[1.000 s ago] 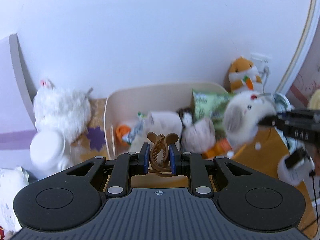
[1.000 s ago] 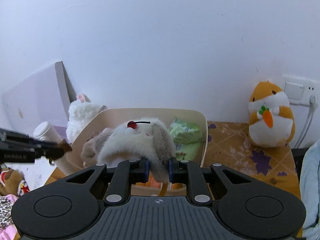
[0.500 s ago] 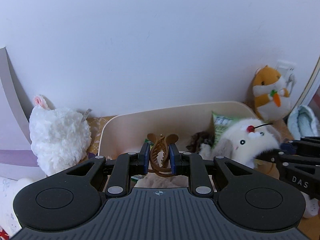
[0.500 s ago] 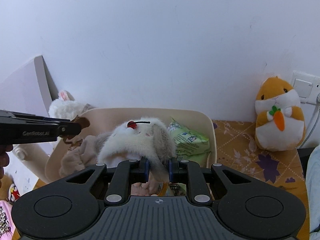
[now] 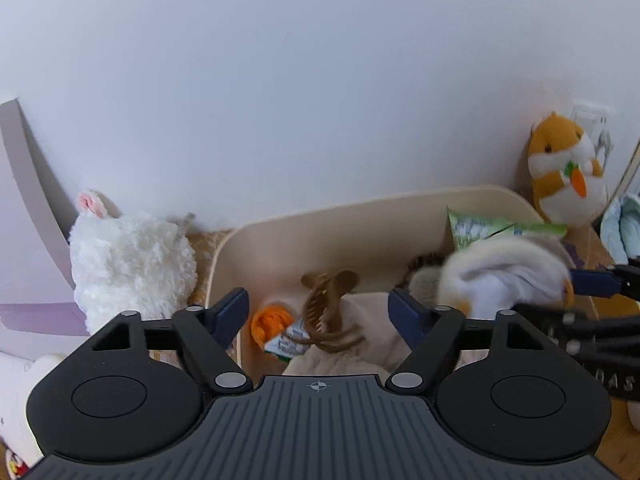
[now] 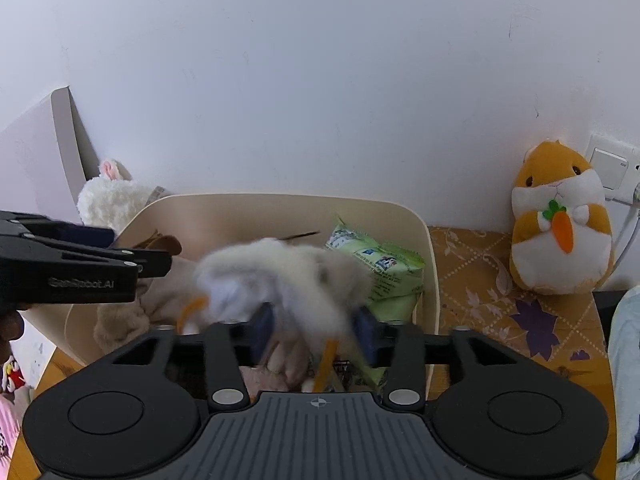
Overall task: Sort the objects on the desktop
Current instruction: 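Open both grippers to drop the hair clip and plush mouse into the basket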
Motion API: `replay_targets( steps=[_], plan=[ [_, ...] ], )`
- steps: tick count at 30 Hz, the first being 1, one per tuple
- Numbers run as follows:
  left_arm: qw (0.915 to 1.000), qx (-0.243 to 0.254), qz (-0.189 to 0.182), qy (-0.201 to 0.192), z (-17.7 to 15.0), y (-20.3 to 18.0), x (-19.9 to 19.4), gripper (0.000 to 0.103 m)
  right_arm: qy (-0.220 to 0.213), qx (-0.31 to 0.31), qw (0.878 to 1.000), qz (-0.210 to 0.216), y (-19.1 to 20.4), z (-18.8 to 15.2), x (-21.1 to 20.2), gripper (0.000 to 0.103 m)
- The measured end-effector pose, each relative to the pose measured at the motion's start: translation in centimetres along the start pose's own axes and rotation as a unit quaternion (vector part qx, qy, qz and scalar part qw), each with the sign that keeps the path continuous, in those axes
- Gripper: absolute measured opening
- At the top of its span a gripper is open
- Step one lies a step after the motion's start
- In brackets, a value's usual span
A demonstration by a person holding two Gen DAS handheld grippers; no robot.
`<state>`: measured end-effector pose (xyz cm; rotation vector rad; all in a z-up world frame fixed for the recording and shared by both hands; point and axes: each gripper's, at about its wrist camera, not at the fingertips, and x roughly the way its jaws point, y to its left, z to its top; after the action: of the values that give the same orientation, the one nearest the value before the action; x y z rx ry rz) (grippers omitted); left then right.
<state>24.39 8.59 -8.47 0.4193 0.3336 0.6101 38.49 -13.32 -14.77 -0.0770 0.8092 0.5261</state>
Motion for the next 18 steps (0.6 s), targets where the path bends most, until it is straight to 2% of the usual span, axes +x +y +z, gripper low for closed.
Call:
replay_targets(
  steps=[1,3,5,7,9,13,18],
  plan=[
    [1.0,-0.001,-0.002,0.001,0.0,0.1,-0.1,0.079,-0.001,-0.001,1.0,0.001,0.0,0.0,-0.1,0.072],
    [1.0,0.0,-0.006,0.008,-0.1,0.3,-0.3,0.079,-0.001,-0.003,1.0,0.0,0.3,0.0,-0.6,0.079],
    [0.9999,0.004,-0.007,0.01,-0.3,0.5,-0.6,0.079,-0.001,-0.008,1.0,0.001,0.7,-0.1,-1.2,0.081],
    [0.9999,0.006,-0.006,0.008,-0.4,0.8,-1.2,0.079,-0.001,-0.018,1.0,-0.001,1.1,-0.2,-1.9,0.093],
    [0.9999,0.003,-0.011,0.008,-0.5,1.1,-1.9,0.079,-0.006,-0.025,1.0,-0.008,1.5,-0.3,-2.7,0.1],
    [0.9997,-0.007,-0.022,0.009,-0.7,2.0,-3.5,0.08,-0.016,-0.028,0.999,-0.021,2.1,-0.2,-4.3,0.103],
    [0.9992,-0.016,-0.032,0.015,-1.1,2.8,-5.9,0.08,-0.006,-0.044,0.997,-0.06,3.2,-0.2,-5.9,0.103]
  ],
)
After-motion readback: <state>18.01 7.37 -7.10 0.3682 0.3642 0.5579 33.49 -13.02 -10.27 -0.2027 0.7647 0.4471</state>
